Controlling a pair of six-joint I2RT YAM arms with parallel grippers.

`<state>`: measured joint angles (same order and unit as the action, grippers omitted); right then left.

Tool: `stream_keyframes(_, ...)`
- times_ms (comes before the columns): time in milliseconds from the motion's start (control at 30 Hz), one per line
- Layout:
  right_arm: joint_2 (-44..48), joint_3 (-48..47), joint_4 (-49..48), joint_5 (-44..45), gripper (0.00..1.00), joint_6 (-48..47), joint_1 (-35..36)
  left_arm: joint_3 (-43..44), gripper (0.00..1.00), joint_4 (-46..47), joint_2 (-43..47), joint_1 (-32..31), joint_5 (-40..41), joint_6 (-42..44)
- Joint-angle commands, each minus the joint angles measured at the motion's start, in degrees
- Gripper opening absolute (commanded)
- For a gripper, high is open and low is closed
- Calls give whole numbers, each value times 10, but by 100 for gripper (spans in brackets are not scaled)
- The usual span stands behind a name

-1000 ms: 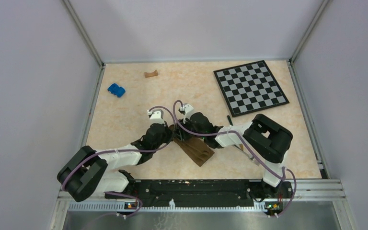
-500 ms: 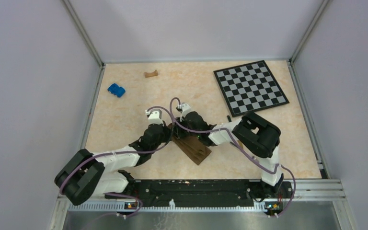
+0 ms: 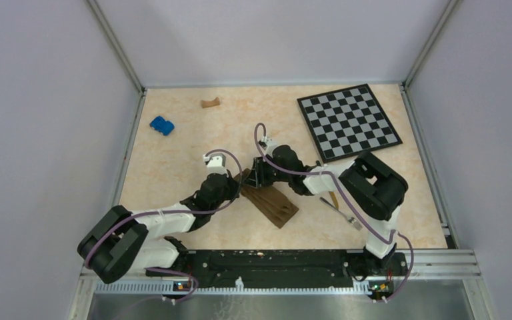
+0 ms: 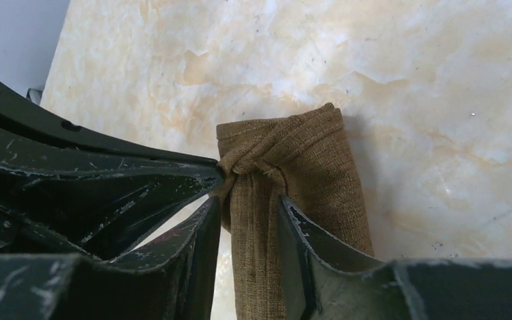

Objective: Fold the napkin into a case and place the utensils inside
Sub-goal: Fold the top corner of the smaller rectangle-folded napkin at the center of the board.

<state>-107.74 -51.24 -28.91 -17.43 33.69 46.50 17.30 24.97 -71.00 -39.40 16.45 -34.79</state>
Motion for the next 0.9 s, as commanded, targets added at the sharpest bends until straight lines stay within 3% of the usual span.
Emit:
stream_keyframes(0,11,0,4,-4,33,-22,2,-9,0,22,18,4,-14,1)
stream_keyframes(133,-14,-8,6,19,19,-23,2,-4,0,20,21,4,-23,3)
stream_keyframes(367,-61,-71,2,22,7,-18,23,5,0,29,2,4,-43,-2)
stream_keyframes(600,-67,-82,15,67,10,-12,52,30,0,20,-16,5,-38,-12)
stream_keyframes(700,-45,-50,6,37,17,-5,23,18,0,17,9,12,-30,-3)
stream_keyframes(867,-18,-19,-17,-17,18,8,7,-3,0,15,30,25,-30,-1)
